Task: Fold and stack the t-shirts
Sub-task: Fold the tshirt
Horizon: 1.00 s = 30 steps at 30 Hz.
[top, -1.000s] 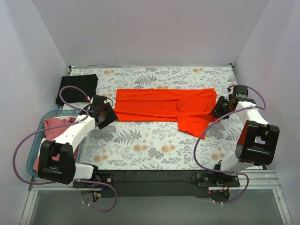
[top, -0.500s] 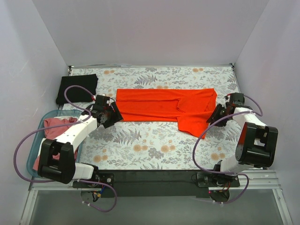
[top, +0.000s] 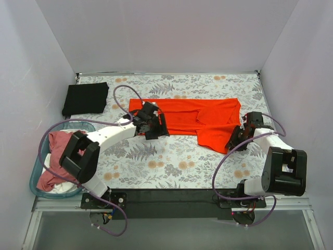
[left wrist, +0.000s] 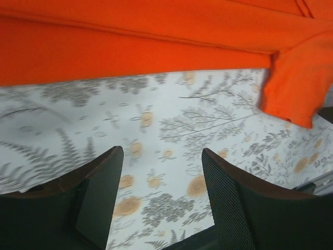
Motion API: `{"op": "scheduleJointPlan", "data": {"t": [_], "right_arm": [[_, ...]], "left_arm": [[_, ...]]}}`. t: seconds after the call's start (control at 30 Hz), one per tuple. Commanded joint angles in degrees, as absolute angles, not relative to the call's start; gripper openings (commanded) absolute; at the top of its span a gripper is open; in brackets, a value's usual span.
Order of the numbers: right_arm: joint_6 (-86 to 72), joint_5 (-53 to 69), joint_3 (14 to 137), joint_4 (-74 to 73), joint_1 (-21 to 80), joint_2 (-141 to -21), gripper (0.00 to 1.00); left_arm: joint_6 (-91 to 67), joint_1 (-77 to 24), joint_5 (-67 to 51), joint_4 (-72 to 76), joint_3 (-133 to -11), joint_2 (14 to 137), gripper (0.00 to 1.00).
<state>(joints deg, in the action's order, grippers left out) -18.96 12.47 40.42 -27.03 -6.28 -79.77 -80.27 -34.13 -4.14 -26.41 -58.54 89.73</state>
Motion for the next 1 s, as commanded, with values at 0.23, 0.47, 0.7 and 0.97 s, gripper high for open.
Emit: {"op": "scheduleJointPlan", "data": {"t": [0.23, 0.47, 0.7, 0.97], "right_arm": [[-19.86, 10.98, 36.57, -29.27, -4.75, -76.55, 0.36], [-20.04, 13.44, 35.6, -28.21, -4.22, -76.55, 0.34], [-19.78, 14.68, 35.07, -27.51, -3.96, -77.7, 0.29], [-19.69, 15.29, 34.8, -26.28, -3.96, -78.92, 0.21]], "left_arm": [[-84.9, -47.89, -5.62, -24.52, -76.8, 107.83, 0.59], [-85.96, -52.47, -4.75, -24.52, -86.04, 118.28, 0.56], [-86.13, -54.31, -4.66, -24.52, -89.74, 122.96, 0.52], [-86.84, -54.49, -3.43, -24.43, -90.61, 125.15, 0.41]]}}
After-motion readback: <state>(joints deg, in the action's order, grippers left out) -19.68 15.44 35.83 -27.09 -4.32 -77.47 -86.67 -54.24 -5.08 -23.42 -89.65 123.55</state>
